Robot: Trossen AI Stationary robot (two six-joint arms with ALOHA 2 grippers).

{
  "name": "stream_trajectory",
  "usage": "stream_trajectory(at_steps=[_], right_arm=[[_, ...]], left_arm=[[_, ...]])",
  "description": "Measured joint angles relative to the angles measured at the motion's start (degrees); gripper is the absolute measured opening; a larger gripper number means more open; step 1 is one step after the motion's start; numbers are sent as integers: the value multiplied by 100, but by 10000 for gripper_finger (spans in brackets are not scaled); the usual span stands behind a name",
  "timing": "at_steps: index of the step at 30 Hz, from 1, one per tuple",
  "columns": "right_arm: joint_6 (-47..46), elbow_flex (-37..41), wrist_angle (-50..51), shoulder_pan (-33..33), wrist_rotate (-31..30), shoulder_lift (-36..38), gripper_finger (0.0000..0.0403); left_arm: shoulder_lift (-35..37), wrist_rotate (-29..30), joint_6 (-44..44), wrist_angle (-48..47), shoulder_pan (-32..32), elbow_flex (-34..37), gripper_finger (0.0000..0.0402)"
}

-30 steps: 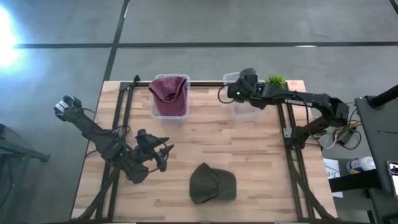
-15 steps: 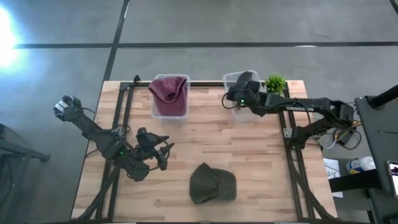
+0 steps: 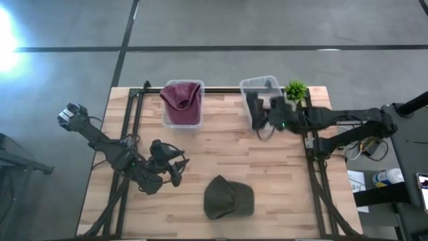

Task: Pick & Place hat
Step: Put the black cap into the right transparent bin

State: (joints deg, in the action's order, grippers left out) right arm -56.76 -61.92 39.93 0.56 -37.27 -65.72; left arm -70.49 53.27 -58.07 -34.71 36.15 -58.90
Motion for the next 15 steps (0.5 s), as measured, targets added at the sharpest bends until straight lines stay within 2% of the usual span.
stream_trajectory(at_steps=[3, 8, 11, 15], right_arm=[[-612, -15, 29, 810, 430, -296, 219], [-2142, 26, 28, 2017, 798, -1240, 219], [-3356, 111, 23, 2650, 1063, -1771, 219], [-5192, 160, -118, 3575, 1060, -2279, 219]], left_arm=[[-119, -403, 271, 629, -50, 172, 177], [-530, -1290, 780, 2031, -130, 491, 177], [-883, -1681, 790, 2348, -132, 543, 177], [-1424, -2265, 721, 2561, -132, 469, 177]])
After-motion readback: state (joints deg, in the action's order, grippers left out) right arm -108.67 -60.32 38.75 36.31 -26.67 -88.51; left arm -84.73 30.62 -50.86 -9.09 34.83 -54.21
